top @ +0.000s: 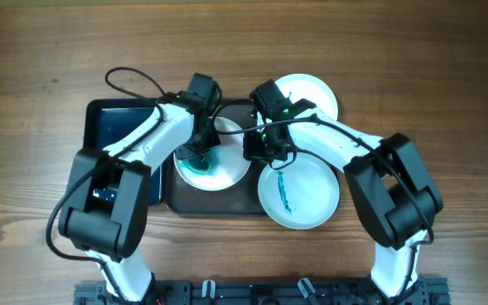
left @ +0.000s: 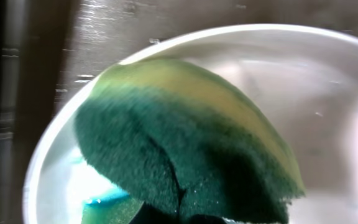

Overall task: Clean dirty plates on tray and stack at the side
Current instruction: 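Scrub the plate with the sponge while the right gripper holds its rim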

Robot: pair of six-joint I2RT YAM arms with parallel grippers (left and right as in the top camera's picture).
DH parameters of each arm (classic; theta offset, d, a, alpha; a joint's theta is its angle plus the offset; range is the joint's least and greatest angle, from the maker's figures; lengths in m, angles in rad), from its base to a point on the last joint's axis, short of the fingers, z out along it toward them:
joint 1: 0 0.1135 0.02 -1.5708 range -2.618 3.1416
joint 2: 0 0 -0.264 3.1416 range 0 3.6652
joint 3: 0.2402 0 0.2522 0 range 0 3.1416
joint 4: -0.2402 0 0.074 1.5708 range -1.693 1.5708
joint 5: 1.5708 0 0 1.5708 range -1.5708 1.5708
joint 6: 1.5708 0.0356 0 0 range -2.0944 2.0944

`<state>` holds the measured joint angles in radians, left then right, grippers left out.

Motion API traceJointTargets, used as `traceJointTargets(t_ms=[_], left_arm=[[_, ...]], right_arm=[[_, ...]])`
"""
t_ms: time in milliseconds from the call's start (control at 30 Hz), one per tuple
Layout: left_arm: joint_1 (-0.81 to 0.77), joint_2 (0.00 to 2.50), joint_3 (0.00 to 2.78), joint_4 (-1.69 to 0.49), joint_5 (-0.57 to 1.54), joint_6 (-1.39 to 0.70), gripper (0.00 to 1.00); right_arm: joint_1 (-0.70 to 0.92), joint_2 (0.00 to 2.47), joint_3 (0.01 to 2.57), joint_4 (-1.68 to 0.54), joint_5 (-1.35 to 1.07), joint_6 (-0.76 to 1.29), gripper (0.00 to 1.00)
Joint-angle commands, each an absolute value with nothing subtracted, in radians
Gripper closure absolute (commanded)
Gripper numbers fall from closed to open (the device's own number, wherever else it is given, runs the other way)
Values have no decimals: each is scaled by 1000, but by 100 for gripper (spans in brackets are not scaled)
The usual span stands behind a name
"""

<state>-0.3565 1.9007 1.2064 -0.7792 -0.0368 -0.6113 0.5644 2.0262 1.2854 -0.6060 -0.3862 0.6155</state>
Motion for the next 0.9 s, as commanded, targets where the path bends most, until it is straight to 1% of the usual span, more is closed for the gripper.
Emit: traceJointTargets(t_ms=[0,67,133,167,233,367,400,467,533,567,633,667,767,800,867], left_arm=[[-356,1932,1209,-690,310,-460,96],[-357,1932,1209,-668,401,-370,96],[-357,1932,1209,-669,413,-304,96],[-355,1932,1209,-672,387,-291,96],[-343,1932,1209,-673,238,-333,96],[-307,1932,1209,-697,-81,-514,96],[-297,1932,1209,-712,-134,-556,96],[-282,1932,1209,-750,-199,-615,96],[-279,1932,1209,-785,-196,-610,96],[-281,1932,1209,-800,-172,-591,96],[-290,1932,1209,-828,-40,-461,96],[-297,1932,1209,-836,88,-347,96],[-319,1932,1209,-843,440,-99,96],[-325,1932,1209,-847,511,-54,96],[-333,1932,1209,-852,561,-26,96]], right_arm=[[569,2058,1281,-609,-431,574,96],[569,2058,1281,-606,-431,572,96],[569,2058,1281,-604,-431,571,96],[569,2058,1281,-604,-431,569,96],[569,2058,1281,-604,-431,567,96],[569,2058,1281,-604,-427,567,96],[569,2058,1281,-603,-427,568,96],[569,2058,1281,-602,-427,568,96],[569,2058,1281,-599,-427,568,96],[569,2058,1281,-599,-428,569,96],[569,2058,1281,-598,-428,570,96],[570,2058,1281,-595,-428,576,96],[570,2058,1281,-588,-428,577,96],[570,2058,1281,-588,-428,577,96],[570,2058,1281,-590,-428,577,96]])
